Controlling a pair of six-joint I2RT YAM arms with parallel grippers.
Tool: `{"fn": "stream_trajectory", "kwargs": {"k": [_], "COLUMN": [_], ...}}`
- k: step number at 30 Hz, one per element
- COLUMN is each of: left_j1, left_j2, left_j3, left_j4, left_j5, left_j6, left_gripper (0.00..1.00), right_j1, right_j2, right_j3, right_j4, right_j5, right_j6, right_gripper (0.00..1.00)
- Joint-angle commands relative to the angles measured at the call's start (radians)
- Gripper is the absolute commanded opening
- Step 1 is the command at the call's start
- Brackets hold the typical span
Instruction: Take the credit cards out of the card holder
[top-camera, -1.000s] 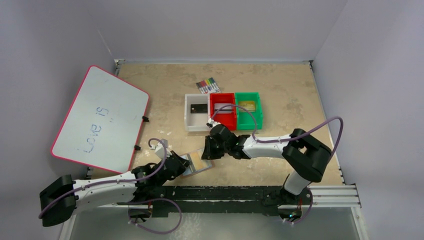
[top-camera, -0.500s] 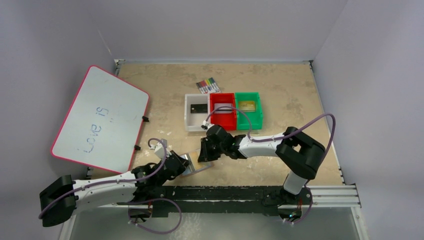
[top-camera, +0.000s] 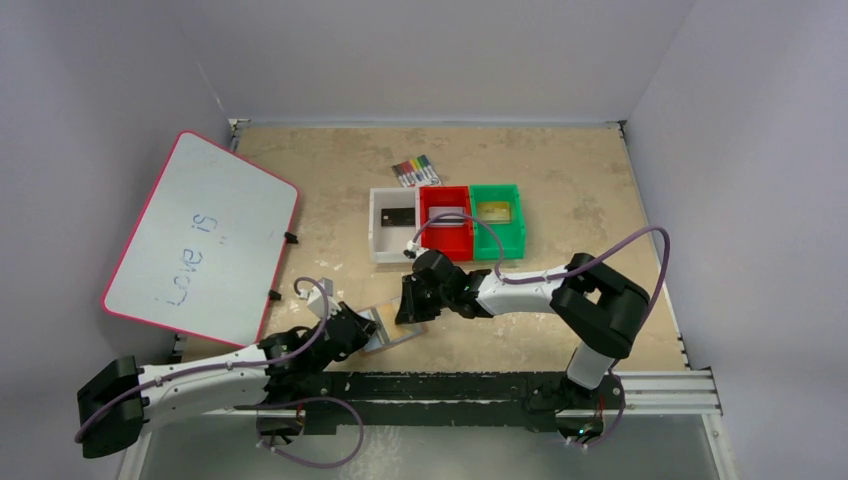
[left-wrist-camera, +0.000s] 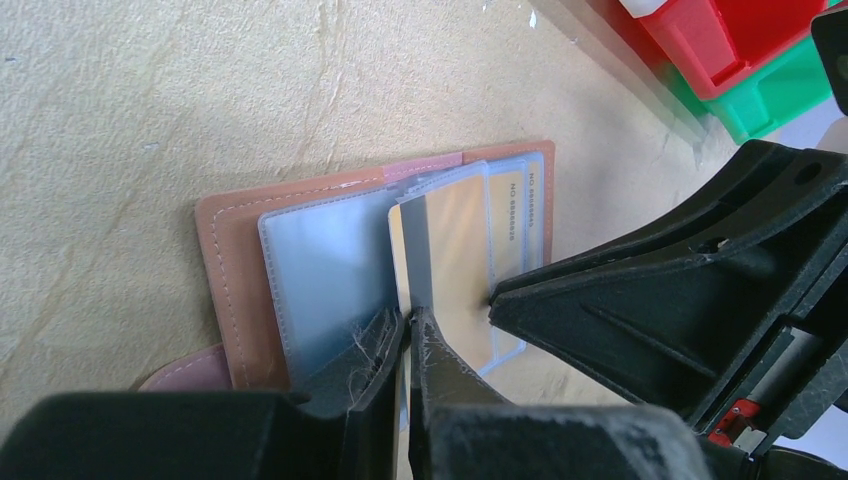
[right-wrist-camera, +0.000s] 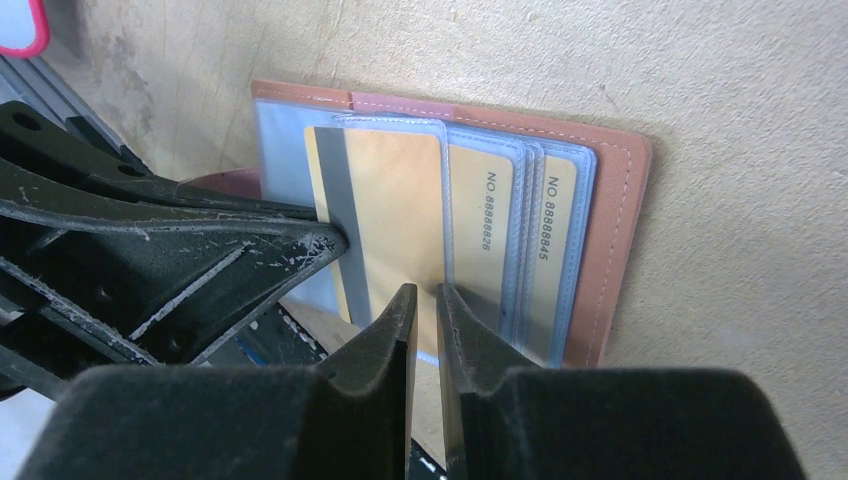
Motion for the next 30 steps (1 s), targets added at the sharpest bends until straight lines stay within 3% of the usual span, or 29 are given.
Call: {"fn": "stream_trajectory", "kwargs": {"k": [1,16,30], "left_j1": [-0.001,0.000,-0.001], "left_j2": [-0.007,-0.061,-0.060], "left_j3": [0.020,0.045,0.031], "left_j4": [-0.035,-0.181,-0.092], "left_j5": [-0.028,-0.075,-0.040], "left_j6": [0.020,-0.009,0.001], "left_gripper": [0.00,0.02,0.16], "right_j1": [0.005,0.002,0.002], "right_j2": [0.034,0.054,0.059], "right_j3": [-0.032,-0.031,-0.026], "right_j4": [-0.095,-0.109,-0.107], "right_j5": [0.044,0.070,0.066], "right_j6": [-0.001,0.020,0.019], "right_gripper": [0.16,0.15,0.15]}}
